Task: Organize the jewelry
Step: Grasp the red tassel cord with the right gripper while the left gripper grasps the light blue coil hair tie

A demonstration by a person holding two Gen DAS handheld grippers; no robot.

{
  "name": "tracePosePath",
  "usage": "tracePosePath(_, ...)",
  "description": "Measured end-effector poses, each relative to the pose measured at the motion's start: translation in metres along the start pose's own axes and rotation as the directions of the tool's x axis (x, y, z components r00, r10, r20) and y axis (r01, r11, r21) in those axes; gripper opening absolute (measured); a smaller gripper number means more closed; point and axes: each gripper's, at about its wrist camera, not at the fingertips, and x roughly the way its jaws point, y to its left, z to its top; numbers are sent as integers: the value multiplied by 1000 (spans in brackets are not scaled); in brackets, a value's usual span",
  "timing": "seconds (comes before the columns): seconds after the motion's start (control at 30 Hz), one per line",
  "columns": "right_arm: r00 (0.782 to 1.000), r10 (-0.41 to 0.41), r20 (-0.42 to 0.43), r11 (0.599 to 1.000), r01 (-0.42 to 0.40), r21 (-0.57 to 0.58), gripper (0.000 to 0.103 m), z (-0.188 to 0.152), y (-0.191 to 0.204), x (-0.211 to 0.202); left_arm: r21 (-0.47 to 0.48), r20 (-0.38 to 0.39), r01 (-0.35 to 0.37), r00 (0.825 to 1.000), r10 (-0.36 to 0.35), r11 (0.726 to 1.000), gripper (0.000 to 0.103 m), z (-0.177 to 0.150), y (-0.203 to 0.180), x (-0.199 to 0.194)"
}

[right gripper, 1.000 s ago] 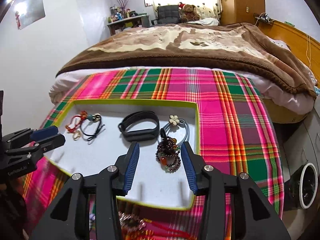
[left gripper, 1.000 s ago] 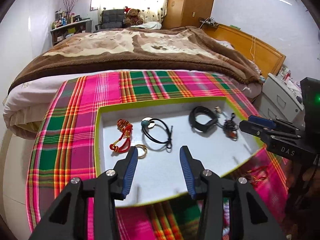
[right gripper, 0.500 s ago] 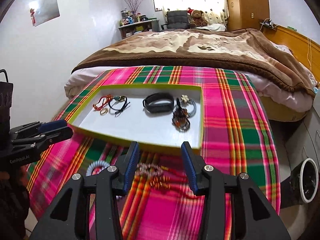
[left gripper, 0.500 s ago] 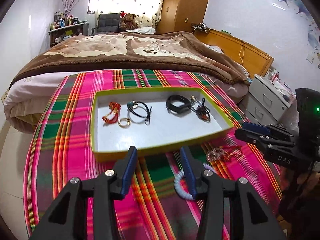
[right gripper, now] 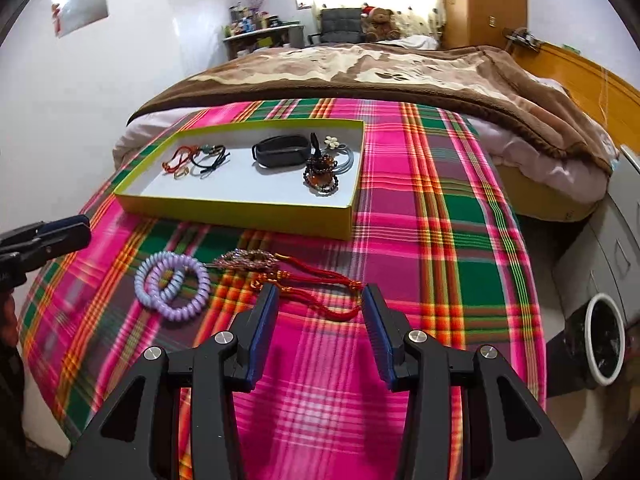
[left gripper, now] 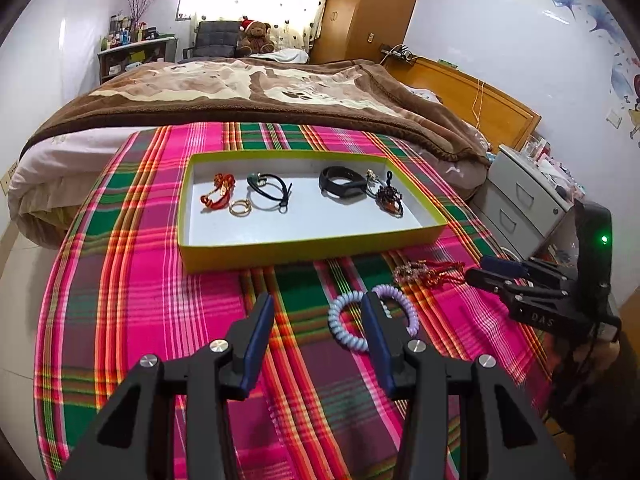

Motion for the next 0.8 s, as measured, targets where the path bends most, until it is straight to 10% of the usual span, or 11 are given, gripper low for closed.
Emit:
tracePosePath(0.33,990,140,-35,976,-144,-165,44,7,16,15,-14,-27,-11,1000,11,1000,47,-8,-3,6)
tracePosePath(0.7,988,121,-97,973,-137,-187,44,4,27,35,-14,-46,-12,999,11,1000,47,-9,-5,13)
tracePosePath(0.8,993,82,-88,975,-98,-197,23,3,26,34,-16,-49,-11,999,10,1000,47,-8,-5,15)
